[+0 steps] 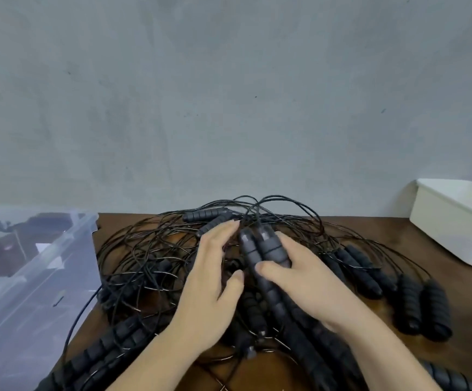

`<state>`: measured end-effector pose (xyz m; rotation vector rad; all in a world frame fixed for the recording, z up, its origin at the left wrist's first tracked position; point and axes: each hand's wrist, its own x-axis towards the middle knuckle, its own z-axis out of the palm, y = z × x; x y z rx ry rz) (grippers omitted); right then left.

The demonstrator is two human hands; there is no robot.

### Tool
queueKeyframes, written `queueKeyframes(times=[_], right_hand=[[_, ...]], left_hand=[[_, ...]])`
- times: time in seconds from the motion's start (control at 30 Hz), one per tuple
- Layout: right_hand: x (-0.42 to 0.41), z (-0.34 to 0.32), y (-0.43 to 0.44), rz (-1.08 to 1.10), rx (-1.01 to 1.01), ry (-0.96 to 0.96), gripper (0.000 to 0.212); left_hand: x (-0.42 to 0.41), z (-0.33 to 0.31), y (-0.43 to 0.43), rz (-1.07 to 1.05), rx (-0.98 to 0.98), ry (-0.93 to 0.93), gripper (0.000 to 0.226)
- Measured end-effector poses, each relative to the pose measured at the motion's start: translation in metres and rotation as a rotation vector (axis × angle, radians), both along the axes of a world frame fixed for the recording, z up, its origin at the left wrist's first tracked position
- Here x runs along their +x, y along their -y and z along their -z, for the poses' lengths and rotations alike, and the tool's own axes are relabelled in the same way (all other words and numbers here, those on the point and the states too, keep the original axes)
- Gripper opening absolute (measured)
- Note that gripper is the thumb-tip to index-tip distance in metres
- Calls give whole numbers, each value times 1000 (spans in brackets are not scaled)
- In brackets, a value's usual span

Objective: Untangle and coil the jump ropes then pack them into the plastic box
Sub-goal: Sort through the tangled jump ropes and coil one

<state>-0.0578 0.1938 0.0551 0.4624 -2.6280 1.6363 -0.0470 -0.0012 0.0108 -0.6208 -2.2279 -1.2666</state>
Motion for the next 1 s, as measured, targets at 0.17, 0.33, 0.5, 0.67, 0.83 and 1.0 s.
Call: queueKeyframes(times=[0.17, 0.33, 0.5, 0.67, 0.83, 1.0], right_hand=[[5, -20, -15, -293, 363, 109, 35], [8, -21, -23, -376, 495, 144, 34], [6, -12, -20, -106, 434, -49, 43], [1, -10, -21, 76, 327, -369, 68], [-7, 16, -12, 133, 568, -752, 81], [-10, 40, -4, 179, 485, -738, 80]], left_hand=[[0, -8, 9, -5, -449, -209, 91], [-7, 1, 13, -24, -557, -169, 30], [-12, -2, 25, -131, -428, 44, 27], [-10, -8, 29, -148, -161, 159, 15], [-9, -6, 27, -182, -22, 189, 16], [-7, -10, 26, -211, -36, 179, 32]])
